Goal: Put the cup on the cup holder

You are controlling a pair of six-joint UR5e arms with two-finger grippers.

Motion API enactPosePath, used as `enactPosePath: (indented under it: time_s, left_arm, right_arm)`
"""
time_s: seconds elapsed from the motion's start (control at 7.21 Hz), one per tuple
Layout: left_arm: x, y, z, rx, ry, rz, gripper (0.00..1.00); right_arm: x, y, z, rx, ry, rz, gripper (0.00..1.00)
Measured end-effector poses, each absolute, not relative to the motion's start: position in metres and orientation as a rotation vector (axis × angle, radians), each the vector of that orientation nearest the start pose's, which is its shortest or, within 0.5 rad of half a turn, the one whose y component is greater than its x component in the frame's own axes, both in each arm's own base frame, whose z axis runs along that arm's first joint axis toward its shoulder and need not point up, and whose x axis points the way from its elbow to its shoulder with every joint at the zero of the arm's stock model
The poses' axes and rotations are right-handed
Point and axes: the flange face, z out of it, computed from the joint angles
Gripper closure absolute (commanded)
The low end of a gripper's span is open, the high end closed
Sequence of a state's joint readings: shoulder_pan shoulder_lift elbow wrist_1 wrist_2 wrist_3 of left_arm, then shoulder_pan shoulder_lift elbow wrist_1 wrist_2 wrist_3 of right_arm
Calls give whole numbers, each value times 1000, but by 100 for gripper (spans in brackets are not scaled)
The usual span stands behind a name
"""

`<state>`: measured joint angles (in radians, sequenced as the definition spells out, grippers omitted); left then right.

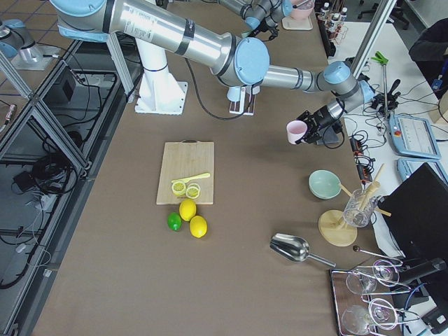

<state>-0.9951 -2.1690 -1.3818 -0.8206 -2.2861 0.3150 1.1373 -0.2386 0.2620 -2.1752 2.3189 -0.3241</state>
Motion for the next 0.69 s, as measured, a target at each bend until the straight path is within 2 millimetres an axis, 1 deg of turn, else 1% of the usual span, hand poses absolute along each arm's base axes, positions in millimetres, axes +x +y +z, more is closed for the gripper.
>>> enactPosePath:
  time_s: [0.14,0.28,0.42,0.56,0.69]
  left_arm:
    - [302,-610,451,-297,691,716,49]
    - [303,-621,442,-168,700,715,49]
    - [302,-629,433,-62,706,720,47]
    - [299,-635,420,41,719,719,47]
    - [295,-636,403,161,745,696,48]
  right_arm:
    - [-283,-808,345,-543,-736,-473,100]
    - [-273,-813,319,-486,-768,-467,100]
    - [-270,-814,295,-434,-798,-468,100]
    - [-274,-811,269,-386,-825,-469,100]
    - [-284,-802,240,-337,-837,-468,100]
